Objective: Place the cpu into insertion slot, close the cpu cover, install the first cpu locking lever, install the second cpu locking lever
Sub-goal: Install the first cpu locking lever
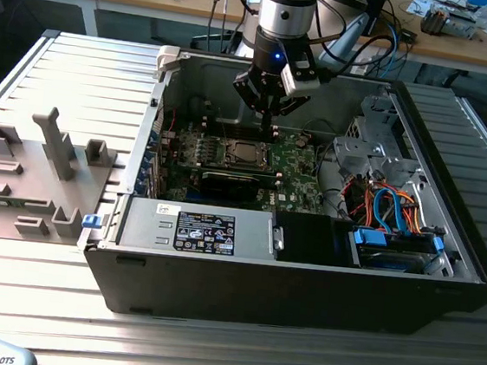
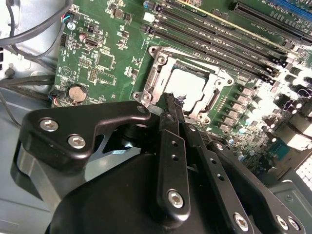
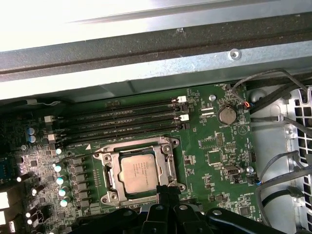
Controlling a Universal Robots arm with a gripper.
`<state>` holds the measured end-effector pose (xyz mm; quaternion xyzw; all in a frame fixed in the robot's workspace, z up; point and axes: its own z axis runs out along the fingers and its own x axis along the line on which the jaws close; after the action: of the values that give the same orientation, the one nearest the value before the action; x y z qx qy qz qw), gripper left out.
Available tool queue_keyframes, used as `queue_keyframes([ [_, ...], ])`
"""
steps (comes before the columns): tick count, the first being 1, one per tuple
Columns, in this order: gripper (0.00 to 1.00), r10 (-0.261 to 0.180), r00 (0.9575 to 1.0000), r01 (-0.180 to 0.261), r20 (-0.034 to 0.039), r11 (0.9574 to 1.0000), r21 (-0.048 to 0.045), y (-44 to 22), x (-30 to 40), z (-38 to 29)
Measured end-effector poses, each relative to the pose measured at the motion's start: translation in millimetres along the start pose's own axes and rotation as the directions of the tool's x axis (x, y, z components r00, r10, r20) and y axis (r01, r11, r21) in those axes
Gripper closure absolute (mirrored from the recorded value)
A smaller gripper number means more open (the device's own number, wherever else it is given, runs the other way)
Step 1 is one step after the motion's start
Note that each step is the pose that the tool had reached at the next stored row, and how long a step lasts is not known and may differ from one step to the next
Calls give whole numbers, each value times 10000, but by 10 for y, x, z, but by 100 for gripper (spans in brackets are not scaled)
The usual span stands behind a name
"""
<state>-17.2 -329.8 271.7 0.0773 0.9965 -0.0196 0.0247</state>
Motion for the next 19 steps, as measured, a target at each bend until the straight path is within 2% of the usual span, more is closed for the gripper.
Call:
queue_keyframes([
  [19, 89, -255, 9997, 255, 9, 9997, -13, 0, 0, 5],
])
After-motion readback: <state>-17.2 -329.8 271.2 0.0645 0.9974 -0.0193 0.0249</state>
